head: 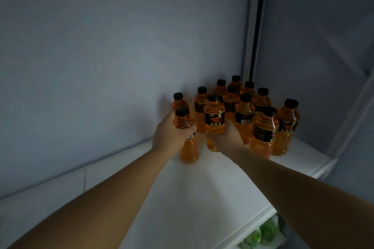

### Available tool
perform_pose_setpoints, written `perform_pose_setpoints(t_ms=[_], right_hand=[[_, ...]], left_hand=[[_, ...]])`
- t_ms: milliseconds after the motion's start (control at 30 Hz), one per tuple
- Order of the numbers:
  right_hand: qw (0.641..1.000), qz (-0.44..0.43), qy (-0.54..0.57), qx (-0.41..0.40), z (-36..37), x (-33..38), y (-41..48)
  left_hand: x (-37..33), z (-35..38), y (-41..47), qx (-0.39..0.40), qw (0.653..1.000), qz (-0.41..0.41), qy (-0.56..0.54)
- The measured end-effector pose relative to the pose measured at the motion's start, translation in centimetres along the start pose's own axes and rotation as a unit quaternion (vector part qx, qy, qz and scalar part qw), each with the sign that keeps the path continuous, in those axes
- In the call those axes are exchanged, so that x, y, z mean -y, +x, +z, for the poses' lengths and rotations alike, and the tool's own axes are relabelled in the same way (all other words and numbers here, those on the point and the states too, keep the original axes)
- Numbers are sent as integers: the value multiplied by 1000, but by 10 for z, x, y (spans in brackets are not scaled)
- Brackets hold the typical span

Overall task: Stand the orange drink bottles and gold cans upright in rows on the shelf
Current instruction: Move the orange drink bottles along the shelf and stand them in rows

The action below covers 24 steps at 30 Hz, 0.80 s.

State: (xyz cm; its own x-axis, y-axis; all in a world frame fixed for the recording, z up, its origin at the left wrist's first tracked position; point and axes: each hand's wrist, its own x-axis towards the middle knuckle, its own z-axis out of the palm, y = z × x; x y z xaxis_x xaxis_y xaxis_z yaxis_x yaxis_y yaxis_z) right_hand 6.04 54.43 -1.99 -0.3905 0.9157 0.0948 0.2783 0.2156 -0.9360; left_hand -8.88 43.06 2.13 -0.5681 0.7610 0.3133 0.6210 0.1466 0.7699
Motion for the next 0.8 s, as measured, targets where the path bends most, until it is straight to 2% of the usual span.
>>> perform_pose_setpoints(t_ms=[167, 333, 433, 667, 800], right_hand=[[999, -52, 3, 15, 2, -2, 25], [998, -12, 36, 58, 1, -16, 41], [998, -6, 51, 48, 5, -24, 48], [999, -44, -8, 26, 14, -28, 46], [998, -49, -11, 47, 6, -26, 41]], left_hand=[[-2, 19, 17, 1, 1000, 4, 7], [-9, 30, 20, 3, 999, 1, 42], [-10, 32, 18, -8, 998, 7, 64], [-12, 34, 12, -28, 994, 26, 99], [-11, 35, 13, -20, 993, 31, 113]])
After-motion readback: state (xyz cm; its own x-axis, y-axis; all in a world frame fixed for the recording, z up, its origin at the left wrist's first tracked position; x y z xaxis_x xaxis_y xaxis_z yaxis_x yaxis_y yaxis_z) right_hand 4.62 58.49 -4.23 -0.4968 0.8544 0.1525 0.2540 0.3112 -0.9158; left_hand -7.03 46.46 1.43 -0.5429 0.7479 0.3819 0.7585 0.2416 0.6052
